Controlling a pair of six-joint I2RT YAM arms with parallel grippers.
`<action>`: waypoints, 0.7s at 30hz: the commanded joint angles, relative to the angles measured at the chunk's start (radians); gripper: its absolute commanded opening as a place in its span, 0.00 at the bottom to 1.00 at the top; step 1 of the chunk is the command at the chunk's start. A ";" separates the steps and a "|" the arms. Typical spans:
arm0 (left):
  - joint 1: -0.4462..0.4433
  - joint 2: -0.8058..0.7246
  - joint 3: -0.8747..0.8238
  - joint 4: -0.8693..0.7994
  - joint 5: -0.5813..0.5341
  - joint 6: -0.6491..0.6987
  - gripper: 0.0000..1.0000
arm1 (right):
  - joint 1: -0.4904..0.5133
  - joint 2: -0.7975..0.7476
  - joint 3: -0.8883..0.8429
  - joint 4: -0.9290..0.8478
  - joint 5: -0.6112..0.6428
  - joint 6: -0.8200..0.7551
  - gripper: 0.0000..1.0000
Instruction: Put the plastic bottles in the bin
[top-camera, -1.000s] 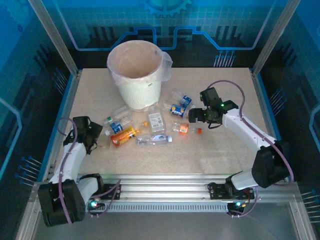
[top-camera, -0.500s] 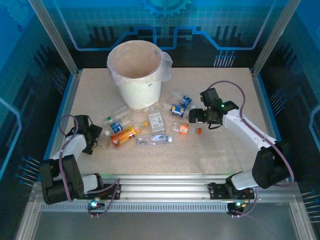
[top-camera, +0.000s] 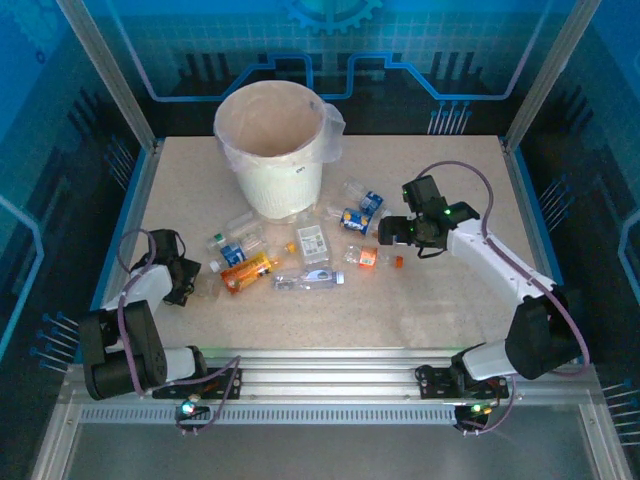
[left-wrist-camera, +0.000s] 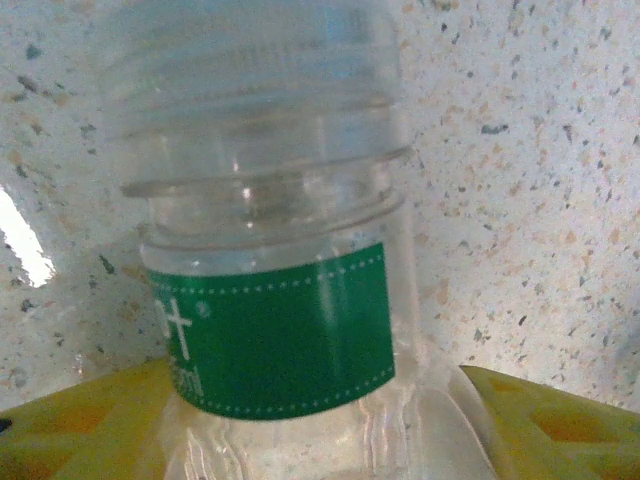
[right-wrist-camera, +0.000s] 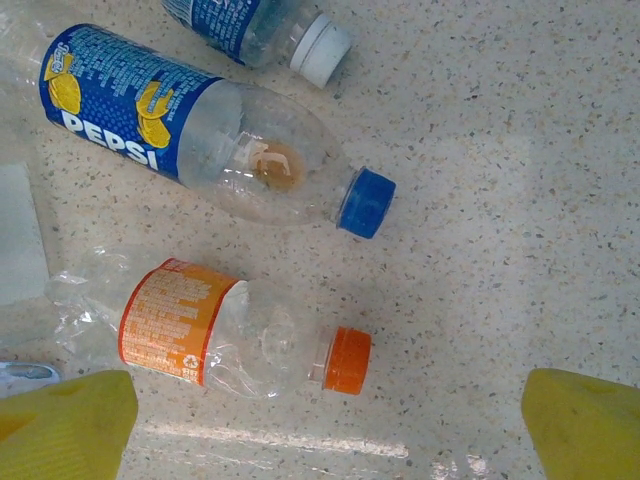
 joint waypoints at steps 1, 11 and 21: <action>0.001 0.020 0.009 0.095 0.015 0.006 0.54 | -0.015 -0.034 -0.009 -0.007 -0.011 0.024 1.00; 0.001 -0.218 0.081 0.016 -0.031 0.132 0.41 | -0.016 -0.078 -0.028 0.000 0.002 0.044 1.00; -0.050 -0.396 0.336 -0.081 -0.024 0.301 0.40 | -0.021 -0.111 -0.039 0.020 0.017 0.072 1.00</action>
